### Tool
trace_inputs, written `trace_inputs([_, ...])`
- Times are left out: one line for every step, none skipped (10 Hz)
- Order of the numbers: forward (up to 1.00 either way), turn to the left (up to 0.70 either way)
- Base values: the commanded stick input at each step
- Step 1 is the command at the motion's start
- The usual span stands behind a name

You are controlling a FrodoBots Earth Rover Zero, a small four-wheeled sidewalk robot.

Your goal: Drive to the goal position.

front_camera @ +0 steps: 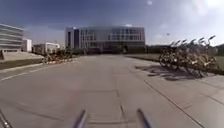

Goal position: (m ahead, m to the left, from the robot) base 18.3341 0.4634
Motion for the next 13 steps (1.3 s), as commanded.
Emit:
trace_inputs([0.7, 0.0])
trace_inputs([0.7, 0.0])
trace_inputs([0.7, 0.0])
trace_inputs([0.7, 0.0])
trace_inputs([0.7, 0.0])
trace_inputs([0.7, 0.0])
trace_inputs([0.7, 0.0])
trace_inputs([0.7, 0.0])
trace_inputs([0.7, 0.0])
trace_inputs([0.7, 0.0])
trace_inputs([0.7, 0.0])
trace_inputs([0.7, 0.0])
trace_inputs([0.7, 0.0])
